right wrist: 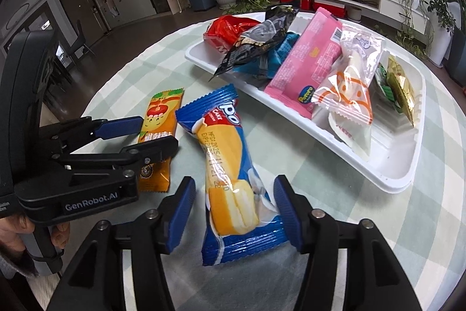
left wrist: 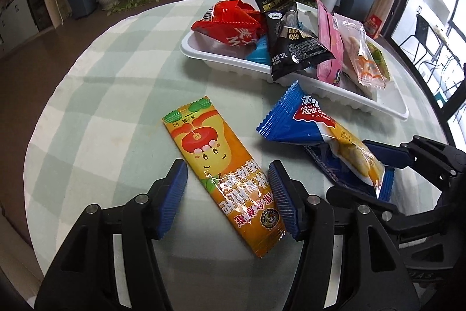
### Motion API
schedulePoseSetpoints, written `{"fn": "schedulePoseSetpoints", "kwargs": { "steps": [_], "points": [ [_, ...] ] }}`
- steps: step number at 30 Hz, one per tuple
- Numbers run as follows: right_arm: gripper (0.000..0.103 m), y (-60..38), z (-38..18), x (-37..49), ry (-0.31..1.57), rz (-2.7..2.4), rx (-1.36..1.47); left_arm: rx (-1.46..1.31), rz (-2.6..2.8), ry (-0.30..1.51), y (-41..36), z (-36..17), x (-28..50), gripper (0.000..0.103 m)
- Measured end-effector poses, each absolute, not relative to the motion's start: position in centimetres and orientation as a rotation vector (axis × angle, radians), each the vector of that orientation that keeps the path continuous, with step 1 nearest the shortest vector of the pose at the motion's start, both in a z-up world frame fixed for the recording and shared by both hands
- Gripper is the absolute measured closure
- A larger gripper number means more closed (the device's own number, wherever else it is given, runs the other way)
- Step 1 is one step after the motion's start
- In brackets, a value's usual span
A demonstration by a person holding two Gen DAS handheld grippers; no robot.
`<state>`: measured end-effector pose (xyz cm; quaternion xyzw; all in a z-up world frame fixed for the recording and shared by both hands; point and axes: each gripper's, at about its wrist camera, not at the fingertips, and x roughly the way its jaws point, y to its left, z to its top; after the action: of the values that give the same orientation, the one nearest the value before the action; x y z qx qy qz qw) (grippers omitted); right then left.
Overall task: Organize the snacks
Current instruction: 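Grasp the orange-yellow bar with the left tool while the right tool grasps the blue Tipo pack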
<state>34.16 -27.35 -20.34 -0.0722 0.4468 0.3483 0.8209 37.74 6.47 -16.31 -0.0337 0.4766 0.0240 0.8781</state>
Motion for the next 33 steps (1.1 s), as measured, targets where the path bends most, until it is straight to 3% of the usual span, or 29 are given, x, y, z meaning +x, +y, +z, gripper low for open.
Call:
{"fn": "schedulePoseSetpoints", "kwargs": {
  "steps": [6,10,26,33],
  "points": [
    [0.028,-26.3,-20.6,33.6,0.935,0.744,-0.214,-0.024,0.053,0.977,5.9,-16.6,37.5,0.044],
    [0.027,-25.8,-20.8,33.3,0.923,0.734,-0.260,-0.017,0.050,0.963,5.8,-16.7,37.4,0.041],
    [0.027,-26.3,-20.7,33.3,0.916,0.753,-0.256,0.012,0.014,0.940,6.1,-17.0,37.4,0.039],
    [0.034,-27.5,-20.5,34.3,0.939,0.769,-0.173,0.025,-0.012,0.939,6.2,-17.0,37.4,0.039]
  ]
}}
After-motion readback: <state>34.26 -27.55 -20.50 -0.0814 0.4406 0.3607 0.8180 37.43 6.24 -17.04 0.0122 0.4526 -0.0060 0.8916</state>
